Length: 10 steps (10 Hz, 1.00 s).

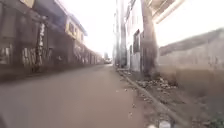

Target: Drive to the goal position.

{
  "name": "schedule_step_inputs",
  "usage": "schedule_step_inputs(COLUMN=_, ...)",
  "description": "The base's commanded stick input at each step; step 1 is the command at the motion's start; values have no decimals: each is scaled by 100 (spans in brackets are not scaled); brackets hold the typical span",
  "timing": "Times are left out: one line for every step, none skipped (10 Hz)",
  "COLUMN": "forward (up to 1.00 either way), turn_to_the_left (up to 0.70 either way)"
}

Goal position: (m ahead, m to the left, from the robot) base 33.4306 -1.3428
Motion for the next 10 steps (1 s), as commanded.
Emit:
schedule_step_inputs(forward=100, turn_to_the_left=27)
schedule_step_inputs(forward=100, turn_to_the_left=15)
schedule_step_inputs(forward=100, turn_to_the_left=0)
schedule_step_inputs(forward=100, turn_to_the_left=0)
schedule_step_inputs(forward=100, turn_to_the_left=0)
schedule_step_inputs(forward=100, turn_to_the_left=0)
schedule_step_inputs(forward=100, turn_to_the_left=0)
schedule_step_inputs(forward=100, turn_to_the_left=0)
schedule_step_inputs(forward=100, turn_to_the_left=0)
schedule_step_inputs(forward=100, turn_to_the_left=0)
